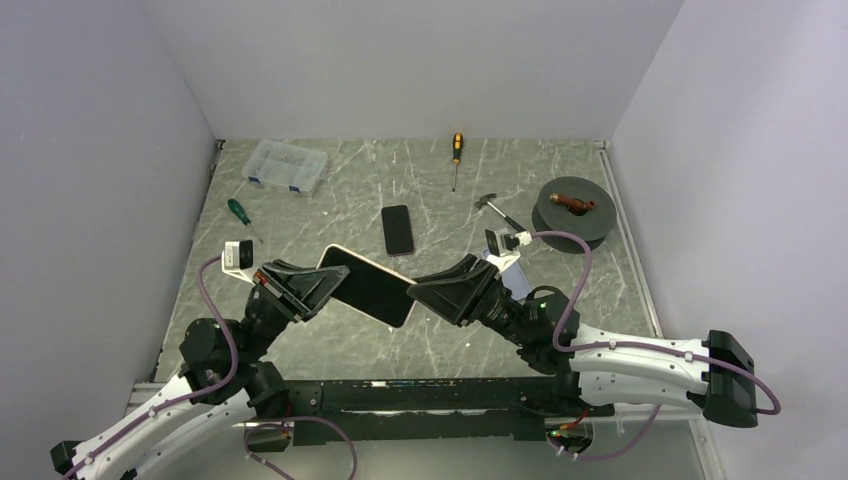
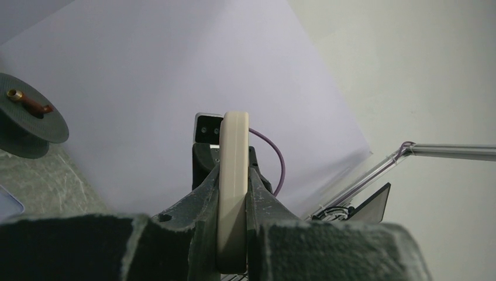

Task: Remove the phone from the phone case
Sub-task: Remove the phone case from the phone.

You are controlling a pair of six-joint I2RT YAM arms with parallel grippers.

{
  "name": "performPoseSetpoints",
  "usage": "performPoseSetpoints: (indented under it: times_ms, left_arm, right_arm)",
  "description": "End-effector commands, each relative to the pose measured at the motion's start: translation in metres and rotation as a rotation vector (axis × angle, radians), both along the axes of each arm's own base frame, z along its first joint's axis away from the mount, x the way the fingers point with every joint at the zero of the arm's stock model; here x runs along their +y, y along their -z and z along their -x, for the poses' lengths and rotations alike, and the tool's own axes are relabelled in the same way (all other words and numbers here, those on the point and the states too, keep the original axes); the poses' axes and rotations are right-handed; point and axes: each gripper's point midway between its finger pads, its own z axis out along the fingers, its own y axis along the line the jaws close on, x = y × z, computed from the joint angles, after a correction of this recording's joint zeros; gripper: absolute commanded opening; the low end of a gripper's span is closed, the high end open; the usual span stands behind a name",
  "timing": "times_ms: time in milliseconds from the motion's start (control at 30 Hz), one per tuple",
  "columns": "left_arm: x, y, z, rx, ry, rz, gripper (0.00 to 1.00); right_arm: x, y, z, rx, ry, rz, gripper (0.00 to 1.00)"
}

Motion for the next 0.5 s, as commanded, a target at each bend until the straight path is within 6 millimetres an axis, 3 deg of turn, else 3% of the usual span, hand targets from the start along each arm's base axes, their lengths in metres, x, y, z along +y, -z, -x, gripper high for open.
performPoseSetpoints:
  times_ms: [0, 167, 467]
  left_arm:
    - [-0.001, 0.004, -0.006, 0.010, -0.023, -0.014, 0.00]
    - [-0.001, 0.004, -0.006, 0.012, -0.027, -0.014, 0.00]
    - [-0.004, 0.007, -0.007, 0.015, -0.021, -0.027, 0.00]
  right_arm:
    - [-0.026, -0.051, 0.011, -0.054, -0.008, -0.165, 0.44]
    - [-0.028, -0.046, 0.003, -0.014, 0.027, -0.151, 0.46]
    - [-0.029, -0.035, -0.007, 0.046, 0.054, -0.151, 0.29]
